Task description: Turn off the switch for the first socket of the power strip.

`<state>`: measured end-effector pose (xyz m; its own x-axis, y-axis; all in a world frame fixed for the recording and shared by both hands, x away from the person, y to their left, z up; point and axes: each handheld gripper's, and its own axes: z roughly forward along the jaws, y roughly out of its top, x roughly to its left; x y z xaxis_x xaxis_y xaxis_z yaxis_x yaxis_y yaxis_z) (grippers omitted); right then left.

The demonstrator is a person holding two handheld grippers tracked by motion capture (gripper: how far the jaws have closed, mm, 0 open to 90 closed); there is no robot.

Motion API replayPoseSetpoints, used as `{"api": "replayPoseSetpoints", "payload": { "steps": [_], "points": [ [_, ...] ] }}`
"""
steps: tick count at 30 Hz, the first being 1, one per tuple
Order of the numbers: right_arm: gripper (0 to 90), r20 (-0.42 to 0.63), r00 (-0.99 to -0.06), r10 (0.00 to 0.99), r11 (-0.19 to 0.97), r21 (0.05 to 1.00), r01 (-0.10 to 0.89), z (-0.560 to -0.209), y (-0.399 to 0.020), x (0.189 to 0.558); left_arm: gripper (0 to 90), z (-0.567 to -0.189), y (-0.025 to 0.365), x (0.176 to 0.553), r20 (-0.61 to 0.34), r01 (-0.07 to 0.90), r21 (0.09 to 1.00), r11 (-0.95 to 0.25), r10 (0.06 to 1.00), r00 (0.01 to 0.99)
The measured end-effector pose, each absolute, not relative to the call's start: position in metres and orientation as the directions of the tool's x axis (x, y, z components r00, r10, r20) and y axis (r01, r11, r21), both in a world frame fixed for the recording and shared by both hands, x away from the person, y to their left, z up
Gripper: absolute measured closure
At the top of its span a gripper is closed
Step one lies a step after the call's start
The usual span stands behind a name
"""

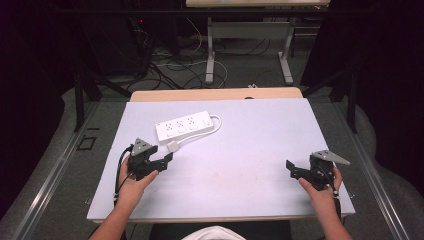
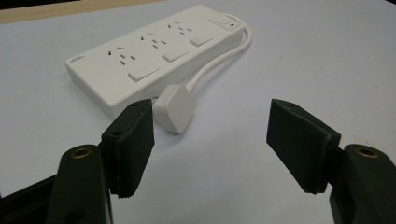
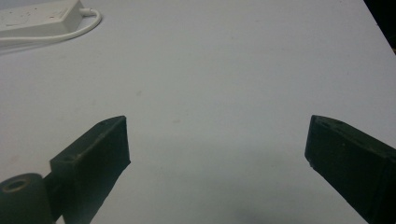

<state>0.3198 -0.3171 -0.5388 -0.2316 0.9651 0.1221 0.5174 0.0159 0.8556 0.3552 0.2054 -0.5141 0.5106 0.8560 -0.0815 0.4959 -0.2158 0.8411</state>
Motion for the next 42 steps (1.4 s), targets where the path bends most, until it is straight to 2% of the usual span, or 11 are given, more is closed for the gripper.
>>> {"api": "replayPoseSetpoints", "payload": {
  "steps": [6,13,20,30,42],
  "points": [
    [6.3,0.132,-0.228,0.965,0.005,0.857,0.516,-0.539,-0.316,0.320,33.0,-0.508,0.198,0.361,-0.099,0.505,0.837,-0.211,0.849,0.519],
    [6.5,0.136,-0.226,0.965,0.000,0.855,0.518,-0.540,-0.316,0.321,38.6,-0.503,0.186,0.370,-0.105,0.515,0.826,-0.230,0.834,0.542],
    [6.8,0.134,-0.221,0.966,0.002,0.852,0.524,-0.540,-0.317,0.321,44.3,-0.488,0.179,0.382,-0.159,0.531,0.824,-0.197,0.819,0.551],
    [8.1,0.135,-0.224,0.965,0.003,0.851,0.526,-0.541,-0.317,0.322,46.8,-0.472,0.175,0.395,-0.194,0.555,0.808,-0.196,0.802,0.566],
    [8.9,0.136,-0.224,0.965,0.004,0.847,0.532,-0.544,-0.315,0.323,55.9,-0.456,0.173,0.408,-0.215,0.578,0.792,-0.198,0.794,0.568]
  ]
}}
